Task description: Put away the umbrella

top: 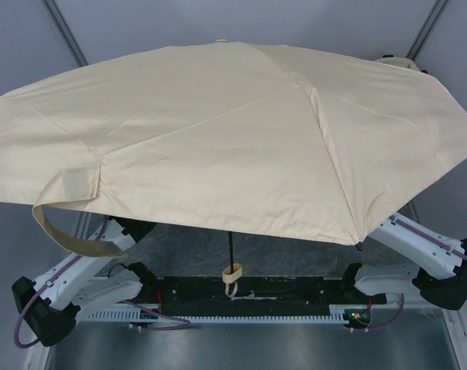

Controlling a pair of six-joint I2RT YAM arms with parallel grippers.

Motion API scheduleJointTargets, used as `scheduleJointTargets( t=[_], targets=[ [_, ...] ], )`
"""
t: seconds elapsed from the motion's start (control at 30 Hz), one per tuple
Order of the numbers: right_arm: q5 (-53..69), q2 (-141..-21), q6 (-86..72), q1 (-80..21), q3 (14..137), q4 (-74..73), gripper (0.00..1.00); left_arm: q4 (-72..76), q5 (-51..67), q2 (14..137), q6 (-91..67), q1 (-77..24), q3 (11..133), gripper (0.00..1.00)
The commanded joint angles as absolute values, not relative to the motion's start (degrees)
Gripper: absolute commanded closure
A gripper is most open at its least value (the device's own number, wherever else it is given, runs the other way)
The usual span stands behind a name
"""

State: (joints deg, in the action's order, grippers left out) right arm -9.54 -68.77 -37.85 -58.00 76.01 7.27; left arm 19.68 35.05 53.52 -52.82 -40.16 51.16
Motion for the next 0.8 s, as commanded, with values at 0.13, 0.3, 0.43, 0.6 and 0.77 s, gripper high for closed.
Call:
scheduleJointTargets(
  t=[0.13, 0.3, 0.43, 0.6, 0.77],
  targets=[
    [-16.06, -68.64, -39.9, -58.36, 78.39, 7.58, 1.0, 7.95, 25.08, 48.52, -46.16, -40.25, 53.78, 0.66],
    [-28.79, -69.17, -41.48, -58.53, 81.29, -3.39, 1.0, -7.8, 10.67, 46.5, -41.31, -40.34, 55.98, 0.3],
    [-41.28, -71.8, -40.7, -58.62, 84.62, -10.26, 1.0, -13.35, 4.4, 48.16, -40.52, -40.87, 56.69, 0.22],
    [-50.09, -77.07, -38.59, -59.33, 93.68, -17.66, 1.0, -12.31, 1.93, 52.9, -38.94, -44.81, 59.67, 0.2],
    [-49.31, -78.49, -37.01, -59.5, 97.56, -18.63, 1.0, -2.66, 10.71, 57.82, -42.35, -45.79, 57.67, 0.16]
  ],
)
